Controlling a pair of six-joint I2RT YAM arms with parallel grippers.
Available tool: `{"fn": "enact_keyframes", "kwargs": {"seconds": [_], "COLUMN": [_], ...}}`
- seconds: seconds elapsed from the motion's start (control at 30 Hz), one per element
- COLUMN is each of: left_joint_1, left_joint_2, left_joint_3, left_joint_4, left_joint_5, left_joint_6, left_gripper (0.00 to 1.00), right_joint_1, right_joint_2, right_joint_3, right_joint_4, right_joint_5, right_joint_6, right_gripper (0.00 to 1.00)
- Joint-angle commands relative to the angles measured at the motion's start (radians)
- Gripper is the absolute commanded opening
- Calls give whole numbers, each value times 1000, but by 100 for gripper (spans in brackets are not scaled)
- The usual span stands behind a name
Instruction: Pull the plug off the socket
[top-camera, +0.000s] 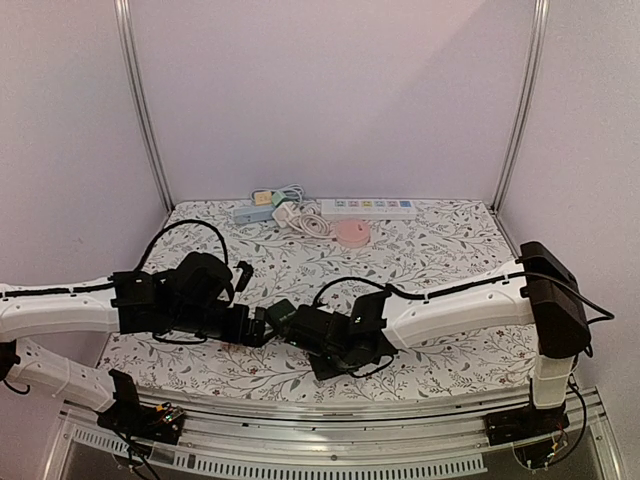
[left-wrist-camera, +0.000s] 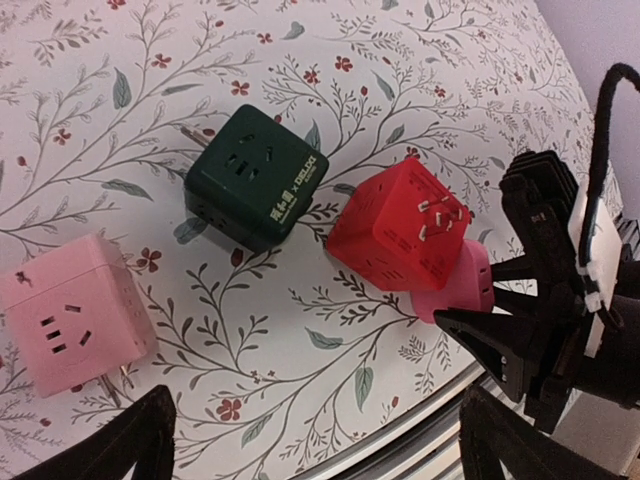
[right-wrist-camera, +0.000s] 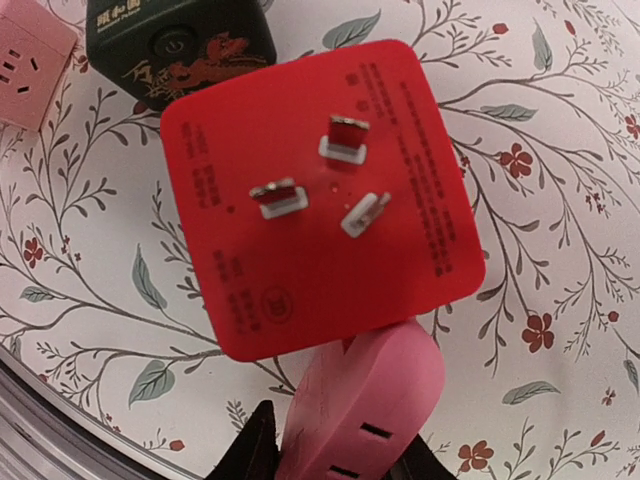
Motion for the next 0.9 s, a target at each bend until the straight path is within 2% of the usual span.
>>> {"fn": "enact_keyframes", "kwargs": {"seconds": [0.0, 0.13, 0.37, 0.5, 0.7, 0.87], "left_joint_1": [15, 16, 16, 15, 15, 15], "left_joint_2": [-1, 2, 20, 15, 11, 20], "left_joint_3": [-33, -37, -39, -51, -57, -57], "left_joint_4": [41, 60, 78, 102, 128, 132], "left_joint_5": [14, 15, 29, 35, 33, 35], "left_joint_6": [15, 20, 33, 50, 49, 42], "left_gripper": [97, 97, 97, 97, 97, 97], "right_joint_1": [1, 0, 2, -3, -37, -51], "right_joint_2": [-4, -28, -92, -130, -129, -110], "right_joint_3": [3, -29, -126, -185, -214, -215], "right_joint_4": [-10, 4, 116, 199, 263, 317], "right_joint_5": [22, 26, 12, -8, -8, -17], "right_joint_6": [-14, -46, -169, -251, -286, -315], "right_gripper": [28, 24, 24, 28, 34, 34]}}
